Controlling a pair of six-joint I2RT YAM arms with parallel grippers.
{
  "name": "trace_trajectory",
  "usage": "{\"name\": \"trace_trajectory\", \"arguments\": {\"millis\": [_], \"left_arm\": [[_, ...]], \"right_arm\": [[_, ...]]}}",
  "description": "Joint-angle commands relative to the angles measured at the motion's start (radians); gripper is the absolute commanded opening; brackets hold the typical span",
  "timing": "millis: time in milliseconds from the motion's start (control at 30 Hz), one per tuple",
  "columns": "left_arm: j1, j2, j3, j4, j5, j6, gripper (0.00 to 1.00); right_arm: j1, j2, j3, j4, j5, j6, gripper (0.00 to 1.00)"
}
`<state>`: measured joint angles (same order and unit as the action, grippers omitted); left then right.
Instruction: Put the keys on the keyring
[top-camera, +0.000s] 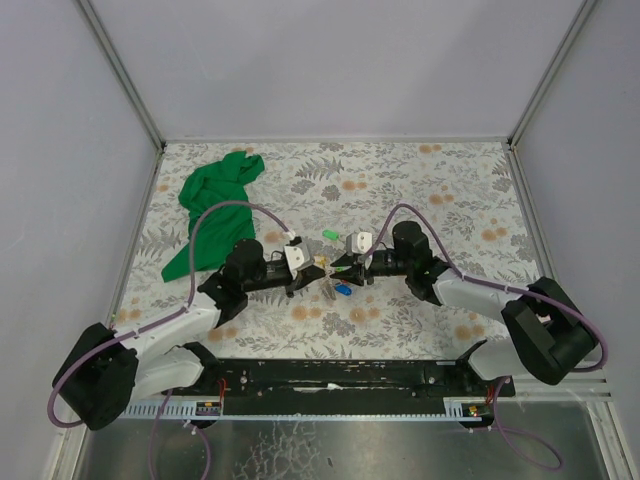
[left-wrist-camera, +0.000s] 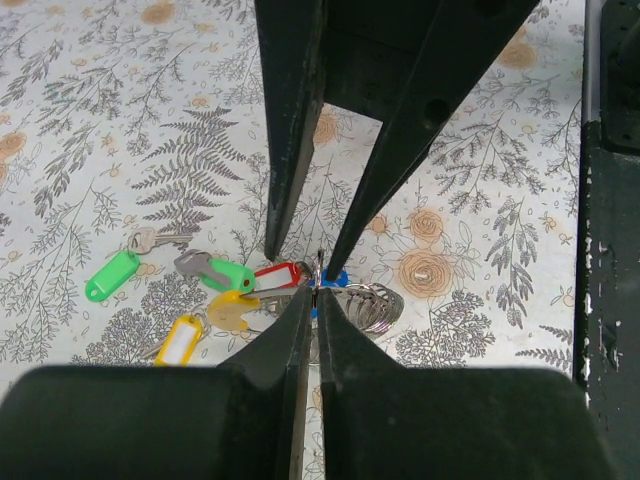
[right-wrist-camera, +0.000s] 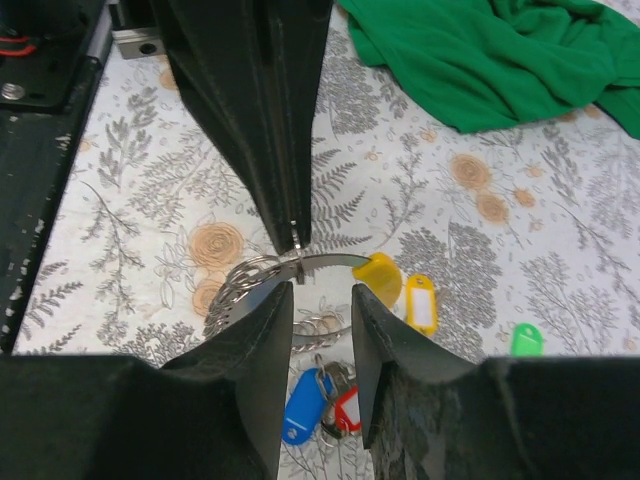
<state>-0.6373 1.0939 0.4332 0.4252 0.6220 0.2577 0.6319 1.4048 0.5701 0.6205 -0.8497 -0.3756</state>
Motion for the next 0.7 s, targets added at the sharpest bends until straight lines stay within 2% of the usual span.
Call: {"name": "trace_trajectory", "arguments": {"millis": [0, 133, 300, 667], "left_arm": [[-0.054, -0.01, 0.077, -0.146, -0.121, 0.065, 0.0], [-0.098, 0.011, 0.125, -0.23, -0.2, 0.085, 0.0], [-0.136, 0.037, 0.169, -0.305, -0.269, 0.1, 0.0], [-0.176, 0.057, 0.212, -0.37, -0.312, 0.116, 0.0]], "right_arm": [[-0.006, -0.068, 0.04, -0.099, 0.083, -0.101, 0.37], [-0.006, -0.102, 0.059, -0.179, 0.081, -0.145, 0.38], [-0.005, -0.101, 0.06, -0.176, 0.03, -0.122, 0.37], [-0.003, -0.116, 0.066, -0.2, 0.003, -0.115, 0.33]]}}
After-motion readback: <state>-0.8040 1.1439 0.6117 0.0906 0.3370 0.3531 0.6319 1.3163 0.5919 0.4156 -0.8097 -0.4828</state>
